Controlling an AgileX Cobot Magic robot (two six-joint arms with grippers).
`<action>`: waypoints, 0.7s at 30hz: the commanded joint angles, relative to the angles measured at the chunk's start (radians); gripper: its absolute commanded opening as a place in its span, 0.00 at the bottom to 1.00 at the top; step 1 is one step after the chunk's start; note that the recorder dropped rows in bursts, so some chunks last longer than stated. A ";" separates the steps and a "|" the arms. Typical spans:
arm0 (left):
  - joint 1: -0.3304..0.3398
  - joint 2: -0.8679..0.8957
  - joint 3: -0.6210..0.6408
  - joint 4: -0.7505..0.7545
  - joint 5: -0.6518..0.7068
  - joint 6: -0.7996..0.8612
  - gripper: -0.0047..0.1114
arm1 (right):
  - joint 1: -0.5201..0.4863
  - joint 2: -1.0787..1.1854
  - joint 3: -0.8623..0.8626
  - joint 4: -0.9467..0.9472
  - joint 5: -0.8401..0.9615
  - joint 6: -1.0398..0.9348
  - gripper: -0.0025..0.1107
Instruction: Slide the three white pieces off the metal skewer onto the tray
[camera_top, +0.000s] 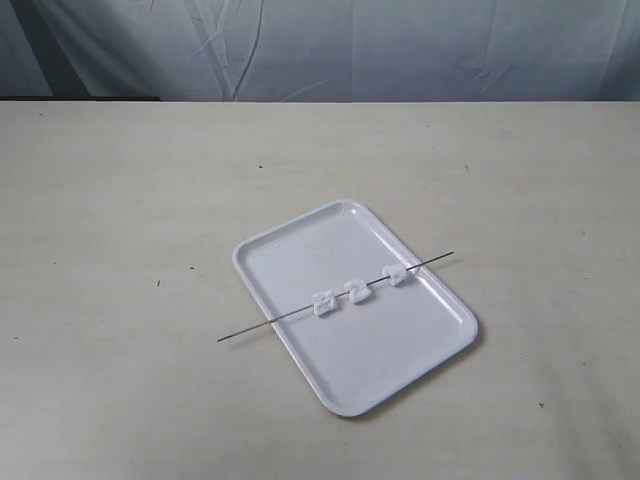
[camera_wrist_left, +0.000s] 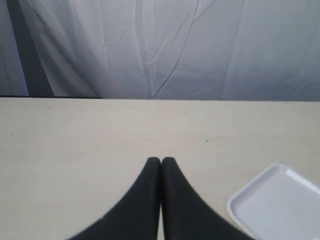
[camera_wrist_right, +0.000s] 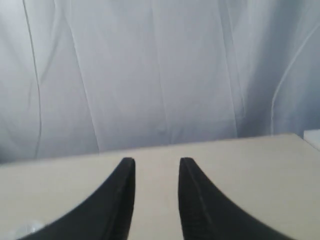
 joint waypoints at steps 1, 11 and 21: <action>-0.002 0.008 -0.050 -0.041 0.015 0.108 0.04 | -0.005 -0.006 0.001 0.202 -0.297 0.034 0.28; -0.002 0.211 -0.157 -0.410 0.164 0.654 0.04 | -0.005 -0.006 -0.056 0.094 -0.237 0.225 0.28; -0.002 0.486 -0.295 -0.602 0.345 0.744 0.04 | -0.005 0.131 -0.302 -0.022 0.005 0.285 0.28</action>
